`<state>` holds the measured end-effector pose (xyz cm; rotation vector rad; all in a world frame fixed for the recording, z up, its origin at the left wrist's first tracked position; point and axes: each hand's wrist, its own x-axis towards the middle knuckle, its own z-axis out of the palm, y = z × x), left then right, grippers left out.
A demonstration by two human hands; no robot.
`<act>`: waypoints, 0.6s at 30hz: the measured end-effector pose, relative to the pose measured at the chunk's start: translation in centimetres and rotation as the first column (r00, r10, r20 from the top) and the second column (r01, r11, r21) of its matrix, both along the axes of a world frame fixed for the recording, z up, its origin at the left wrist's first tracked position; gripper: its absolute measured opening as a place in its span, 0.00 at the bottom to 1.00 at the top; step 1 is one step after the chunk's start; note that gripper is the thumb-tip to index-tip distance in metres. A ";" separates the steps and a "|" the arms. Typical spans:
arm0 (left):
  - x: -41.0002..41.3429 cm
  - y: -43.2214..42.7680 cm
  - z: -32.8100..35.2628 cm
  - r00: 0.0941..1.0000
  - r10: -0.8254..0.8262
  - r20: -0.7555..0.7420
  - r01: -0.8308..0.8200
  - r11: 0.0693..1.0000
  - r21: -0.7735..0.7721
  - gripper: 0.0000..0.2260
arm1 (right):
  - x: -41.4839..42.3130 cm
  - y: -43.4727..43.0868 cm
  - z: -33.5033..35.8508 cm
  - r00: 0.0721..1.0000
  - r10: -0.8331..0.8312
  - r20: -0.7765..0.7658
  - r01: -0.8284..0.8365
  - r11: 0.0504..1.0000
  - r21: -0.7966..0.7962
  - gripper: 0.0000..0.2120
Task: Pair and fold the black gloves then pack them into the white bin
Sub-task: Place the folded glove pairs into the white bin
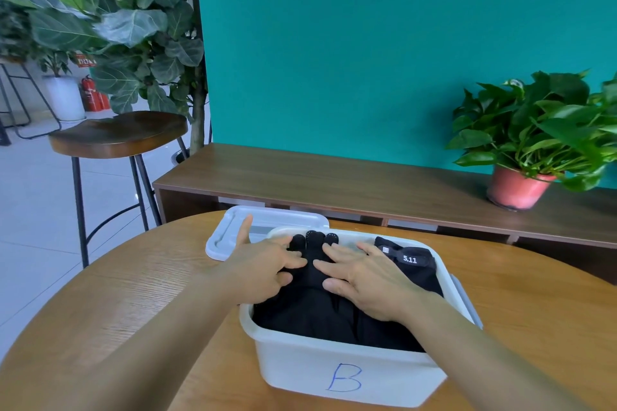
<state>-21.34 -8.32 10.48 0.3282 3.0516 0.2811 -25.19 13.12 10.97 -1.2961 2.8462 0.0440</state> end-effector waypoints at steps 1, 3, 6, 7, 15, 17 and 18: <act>0.2 0.1 0.1 1.000 0.002 -0.008 -0.002 1.000 0.003 0.16 | 0.1 0.0 0.0 1.000 0.001 -0.008 -0.001 1.000 0.005 0.21; 0.8 0.2 0.4 0.999 0.008 -0.034 -0.007 1.000 0.018 0.17 | 0.3 0.2 0.2 1.000 -0.002 -0.017 0.002 1.000 0.003 0.21; 1.7 0.1 0.5 0.988 0.025 -0.155 -0.016 0.998 0.056 0.18 | 1.1 0.5 0.5 1.000 -0.024 0.001 0.024 0.999 -0.033 0.22; 1.9 0.1 0.4 0.979 0.034 -0.199 -0.022 0.998 0.064 0.18 | 1.5 0.6 0.6 0.999 -0.032 0.005 0.032 0.998 -0.051 0.21; 1.1 3.6 0.3 0.990 -0.035 -0.137 0.019 0.993 -0.117 0.24 | 2.2 -1.1 0.6 0.987 -0.147 0.061 0.147 0.989 0.001 0.23; 1.2 4.0 0.3 0.996 -0.022 -0.082 0.004 0.976 -0.218 0.26 | 2.2 -1.2 0.2 0.982 -0.163 0.096 0.157 0.985 0.064 0.24; 1.3 4.1 0.3 0.998 -0.019 -0.065 0.002 0.967 -0.257 0.27 | 2.2 -1.2 0.1 0.980 -0.163 0.113 0.154 0.985 0.080 0.25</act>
